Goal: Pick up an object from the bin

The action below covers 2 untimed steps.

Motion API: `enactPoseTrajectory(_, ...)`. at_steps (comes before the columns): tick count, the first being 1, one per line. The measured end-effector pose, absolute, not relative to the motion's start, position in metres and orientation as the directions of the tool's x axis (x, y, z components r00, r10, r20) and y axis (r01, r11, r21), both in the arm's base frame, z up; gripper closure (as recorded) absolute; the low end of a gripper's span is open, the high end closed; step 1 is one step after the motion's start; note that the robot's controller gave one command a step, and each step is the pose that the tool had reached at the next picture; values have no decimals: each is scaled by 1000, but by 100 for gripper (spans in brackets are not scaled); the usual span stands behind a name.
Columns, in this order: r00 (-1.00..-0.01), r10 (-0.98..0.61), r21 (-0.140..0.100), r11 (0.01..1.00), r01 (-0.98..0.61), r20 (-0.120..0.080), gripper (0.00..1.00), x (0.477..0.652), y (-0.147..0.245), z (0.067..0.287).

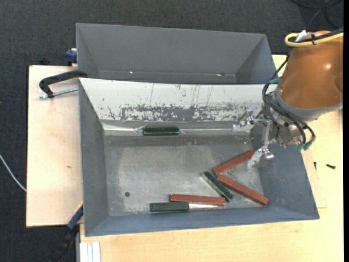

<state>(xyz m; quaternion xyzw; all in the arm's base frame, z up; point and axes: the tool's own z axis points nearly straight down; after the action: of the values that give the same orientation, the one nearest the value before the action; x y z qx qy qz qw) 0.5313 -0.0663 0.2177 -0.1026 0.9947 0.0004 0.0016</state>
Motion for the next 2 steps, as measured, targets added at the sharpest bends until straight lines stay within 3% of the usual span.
enactPoseTrajectory(1,-978,-207,-5,978,-207,-16,0,538,-69,268)
enactPoseTrajectory(2,-957,-291,-2,957,-291,-7,0,538,-76,230)
